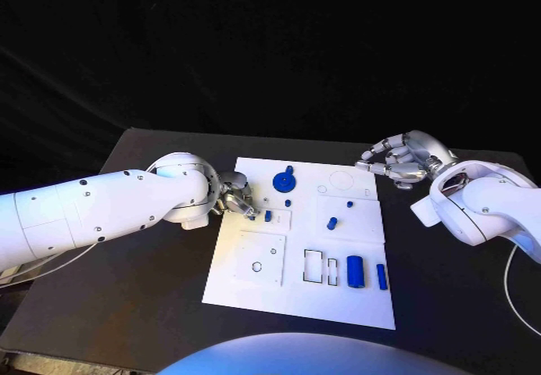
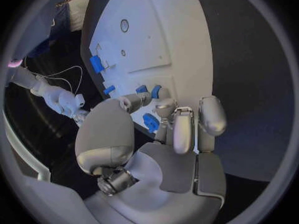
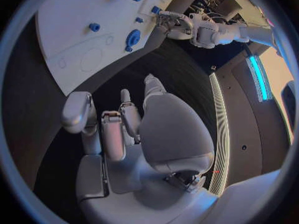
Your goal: Assemble the parts on the task board
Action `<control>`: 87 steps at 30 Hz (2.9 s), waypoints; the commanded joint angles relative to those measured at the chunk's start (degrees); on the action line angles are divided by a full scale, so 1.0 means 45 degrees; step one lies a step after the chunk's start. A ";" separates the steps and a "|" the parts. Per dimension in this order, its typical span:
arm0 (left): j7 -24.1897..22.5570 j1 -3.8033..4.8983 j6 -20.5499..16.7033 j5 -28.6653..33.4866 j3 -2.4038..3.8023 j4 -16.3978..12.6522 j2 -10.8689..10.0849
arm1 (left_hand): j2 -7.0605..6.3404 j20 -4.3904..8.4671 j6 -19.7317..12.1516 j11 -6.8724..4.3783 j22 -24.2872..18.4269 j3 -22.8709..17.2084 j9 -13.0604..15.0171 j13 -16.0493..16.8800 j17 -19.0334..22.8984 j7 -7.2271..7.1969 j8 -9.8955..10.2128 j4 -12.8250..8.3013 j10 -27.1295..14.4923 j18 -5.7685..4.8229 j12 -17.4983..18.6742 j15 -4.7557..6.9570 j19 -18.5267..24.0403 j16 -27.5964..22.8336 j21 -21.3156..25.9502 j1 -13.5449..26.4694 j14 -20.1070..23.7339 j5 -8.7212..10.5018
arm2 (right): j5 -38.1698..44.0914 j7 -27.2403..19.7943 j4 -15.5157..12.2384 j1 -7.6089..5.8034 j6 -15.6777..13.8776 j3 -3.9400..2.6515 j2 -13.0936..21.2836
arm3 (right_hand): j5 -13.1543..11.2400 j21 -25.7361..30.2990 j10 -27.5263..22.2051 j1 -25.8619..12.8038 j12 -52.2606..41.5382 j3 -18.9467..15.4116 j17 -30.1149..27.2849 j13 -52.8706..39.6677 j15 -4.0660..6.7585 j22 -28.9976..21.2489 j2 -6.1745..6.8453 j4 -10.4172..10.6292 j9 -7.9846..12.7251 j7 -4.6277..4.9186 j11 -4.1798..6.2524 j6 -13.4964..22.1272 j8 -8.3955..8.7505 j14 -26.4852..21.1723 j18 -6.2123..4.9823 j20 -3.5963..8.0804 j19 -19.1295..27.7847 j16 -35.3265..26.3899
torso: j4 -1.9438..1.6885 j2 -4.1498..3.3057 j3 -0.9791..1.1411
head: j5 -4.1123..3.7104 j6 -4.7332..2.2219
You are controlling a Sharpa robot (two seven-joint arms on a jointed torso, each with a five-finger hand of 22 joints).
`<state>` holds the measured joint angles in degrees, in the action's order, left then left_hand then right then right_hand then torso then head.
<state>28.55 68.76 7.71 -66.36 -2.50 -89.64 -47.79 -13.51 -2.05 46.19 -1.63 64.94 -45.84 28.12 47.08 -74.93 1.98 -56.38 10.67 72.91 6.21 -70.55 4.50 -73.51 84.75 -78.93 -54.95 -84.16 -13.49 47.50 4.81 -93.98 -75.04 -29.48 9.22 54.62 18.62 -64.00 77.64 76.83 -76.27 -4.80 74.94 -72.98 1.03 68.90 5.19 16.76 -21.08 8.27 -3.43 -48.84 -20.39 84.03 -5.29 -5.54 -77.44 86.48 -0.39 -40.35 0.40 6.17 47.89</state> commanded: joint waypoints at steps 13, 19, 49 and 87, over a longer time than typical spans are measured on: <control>0.0009 -0.0006 0.0297 0.0081 -0.0003 0.0090 0.0034 | 0.0039 0.0011 0.0148 -0.0034 -0.0018 0.0844 -0.0099 -0.0011 -0.0538 0.0038 0.0064 0.0295 -0.0038 -0.0189 -0.0064 0.0082 -0.0035 0.0036 0.0061 0.0130 -0.0643 -0.0001 | 0.0041 -0.0091 -0.0003 0.0007 0.0043 0.0000 -0.0001 | -0.0011 0.0056 -0.0100 -0.0240 0.0046 -0.0098 0.0828 0.0014 -0.0092 -0.0013 -0.0024 0.0027 0.0017 -0.0005 -0.0027 0.0110 -0.0078 0.0794 -0.0156 0.0026 0.0094 -0.0058 | -0.0001 0.0002 0.0003 | -0.0002 0.0014; 0.0019 -0.0006 0.0282 0.0062 -0.0001 0.0148 0.0029 | 0.0072 0.0011 0.0162 -0.0027 -0.0026 0.1143 -0.0133 -0.0021 -0.0543 0.0048 0.0082 0.0455 -0.0049 -0.0188 -0.0061 0.0076 -0.0034 0.0038 0.0073 0.0139 -0.0644 -0.0003 | 0.0038 -0.0090 -0.0004 0.0007 0.0040 0.0000 0.0004 | -0.0012 0.0068 -0.0102 -0.0324 0.0046 -0.0131 0.0809 0.0018 -0.0093 -0.0016 -0.0040 0.0028 0.0022 -0.0004 -0.0027 0.0117 -0.0089 0.0790 -0.0157 0.0025 0.0093 -0.0067 | 0.0003 0.0004 -0.0002 | 0.0002 -0.0008; -0.0570 -0.0004 -0.1859 0.1288 0.0356 -0.0181 -0.0330 | 0.0379 0.0019 -0.0054 0.0064 -0.0712 0.3669 -0.0353 -0.0863 -0.0506 0.0153 0.0263 0.1322 -0.0587 -0.0048 0.0380 0.0023 0.0401 0.0020 0.0478 -0.0073 -0.0619 -0.0159 | -0.0009 -0.0137 0.0004 0.0008 -0.0035 0.0000 0.0001 | -0.0006 0.0171 -0.0117 -0.0691 0.0055 -0.0251 0.0732 0.0041 -0.0098 -0.0067 -0.0176 0.0030 0.0047 0.0002 -0.0033 0.0164 -0.0129 0.0774 -0.0172 0.0022 0.0115 -0.0105 | 0.0016 0.0004 0.0011 | 0.0008 -0.0134; -0.7101 -0.0022 -0.3361 -0.5628 -0.0187 0.1439 0.2117 | -0.0545 -0.1382 -0.0629 0.1812 -0.7448 0.4413 -0.4166 -0.9056 0.9190 0.1707 0.5875 0.0091 -0.4539 0.0947 0.9544 -0.1551 0.4678 -0.5882 0.6343 -0.5747 0.4347 0.0020 | -0.1354 -0.2181 0.0244 0.0006 -0.0214 0.0032 -0.0138 | 0.0023 1.0444 -0.5098 0.0774 0.9064 0.0155 -0.9923 1.0249 -0.0731 -0.7756 -0.0451 -0.0020 0.0237 0.0553 -0.0622 0.1340 -0.0875 -0.3051 -0.1104 -0.0663 0.3757 -1.1468 | 0.0004 -0.0023 -0.0005 | -0.0350 -0.0396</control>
<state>-3.61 68.66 -10.82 -87.95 -3.36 -83.24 -38.40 -16.11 -8.23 43.02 6.47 31.43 -26.04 9.39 6.33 -33.60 9.70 -30.05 11.16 52.36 9.78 -27.75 -2.42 -52.19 58.37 -50.24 -80.75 -64.28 -13.50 43.15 -1.91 -92.90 -75.04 -30.48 9.36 54.07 18.62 -17.15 54.99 79.94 -35.67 -4.28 30.34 -27.03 -2.26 34.13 3.18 16.60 -20.03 10.53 -6.34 -42.86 -24.19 70.41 -10.18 -8.57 -60.69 35.17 -0.34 -40.48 0.34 4.70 46.04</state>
